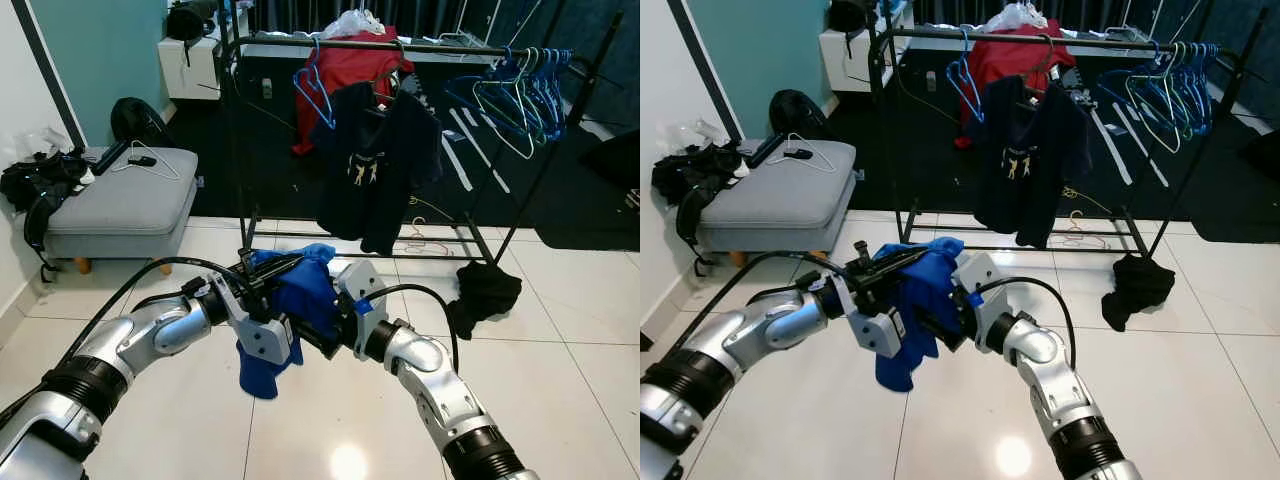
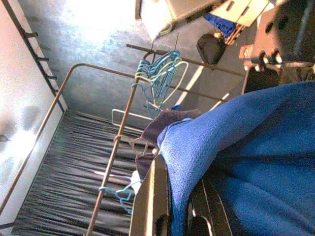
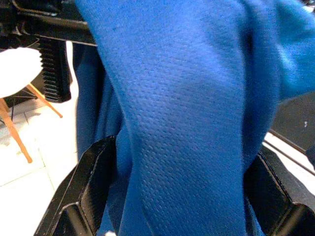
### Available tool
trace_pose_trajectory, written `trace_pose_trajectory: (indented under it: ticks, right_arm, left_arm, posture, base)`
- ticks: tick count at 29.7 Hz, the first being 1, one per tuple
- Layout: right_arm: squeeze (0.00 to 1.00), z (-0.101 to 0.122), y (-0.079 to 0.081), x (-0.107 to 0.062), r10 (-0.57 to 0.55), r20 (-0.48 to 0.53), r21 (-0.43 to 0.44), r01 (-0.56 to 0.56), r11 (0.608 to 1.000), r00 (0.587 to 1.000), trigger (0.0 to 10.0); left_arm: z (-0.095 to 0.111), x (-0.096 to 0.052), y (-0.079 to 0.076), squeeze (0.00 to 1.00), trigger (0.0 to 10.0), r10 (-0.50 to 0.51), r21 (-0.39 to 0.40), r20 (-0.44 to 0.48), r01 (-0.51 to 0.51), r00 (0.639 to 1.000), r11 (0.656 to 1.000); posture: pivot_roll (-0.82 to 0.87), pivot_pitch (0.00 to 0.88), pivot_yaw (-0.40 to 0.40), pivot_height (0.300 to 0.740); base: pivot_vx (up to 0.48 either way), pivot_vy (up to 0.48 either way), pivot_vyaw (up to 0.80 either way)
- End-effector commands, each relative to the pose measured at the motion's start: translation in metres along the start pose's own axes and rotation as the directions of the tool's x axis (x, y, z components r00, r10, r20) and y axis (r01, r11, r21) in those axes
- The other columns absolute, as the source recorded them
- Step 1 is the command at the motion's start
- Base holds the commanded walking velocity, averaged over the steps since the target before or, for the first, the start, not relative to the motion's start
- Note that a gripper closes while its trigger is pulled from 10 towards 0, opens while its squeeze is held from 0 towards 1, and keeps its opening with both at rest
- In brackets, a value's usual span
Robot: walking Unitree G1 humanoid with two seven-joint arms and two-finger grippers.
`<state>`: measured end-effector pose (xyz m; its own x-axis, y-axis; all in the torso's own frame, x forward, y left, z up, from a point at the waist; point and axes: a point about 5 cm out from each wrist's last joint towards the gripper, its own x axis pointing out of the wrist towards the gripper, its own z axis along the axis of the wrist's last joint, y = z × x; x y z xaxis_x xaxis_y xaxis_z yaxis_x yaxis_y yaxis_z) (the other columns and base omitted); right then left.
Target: Hang hanger
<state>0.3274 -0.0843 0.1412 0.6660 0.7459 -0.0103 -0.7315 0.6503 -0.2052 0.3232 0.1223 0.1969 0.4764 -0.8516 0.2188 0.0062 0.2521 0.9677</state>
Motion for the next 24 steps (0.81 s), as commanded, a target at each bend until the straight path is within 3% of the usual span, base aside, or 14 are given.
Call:
trace_pose_trajectory:
  ticks: [1,2,15,18,24]
  right_arm:
    - [0.00,-0.002,0.003,0.002,0.026,-0.007,-0.012,-0.026,1.000,1.000,2.5]
    - [0.00,-0.002,0.002,0.002,0.027,-0.007,-0.010,-0.027,1.000,1.000,0.0]
    - [0.00,-0.004,-0.001,0.001,0.013,-0.017,-0.023,-0.014,1.000,1.000,0.0]
    - [0.00,0.001,-0.004,-0.002,-0.006,-0.014,-0.036,0.005,0.999,1.000,0.0]
    - [0.00,0.003,-0.007,-0.008,-0.023,-0.016,-0.036,0.023,0.999,1.000,0.0]
  left_arm:
    - [0.004,0.006,0.007,0.00,10.0,0.022,0.002,0.037,-0.022,0.999,1.000]
    - [0.004,0.006,0.007,0.00,10.0,0.022,0.002,0.035,-0.022,0.999,1.000]
    - [0.001,0.005,0.010,0.00,10.0,0.024,-0.007,0.010,-0.024,1.000,1.000]
    - [-0.014,0.000,0.003,0.00,10.0,-0.024,-0.018,-0.109,0.022,0.994,1.000]
    - [-0.028,-0.008,-0.005,0.00,10.0,-0.070,-0.037,-0.225,0.063,0.972,0.997]
  posture:
    - [0.01,0.157,-0.005,0.740]
    - [0.01,0.159,-0.005,0.740]
    - [0.01,0.161,-0.005,0.740]
    - [0.01,0.163,-0.005,0.740]
    - [0.00,0.165,-0.003,0.740]
  base:
    - [0.000,0.000,0.00]
    - [0.000,0.000,0.00]
    - [0.000,0.000,0.00]
    - [0.000,0.000,0.00]
    - [0.000,0.000,0.00]
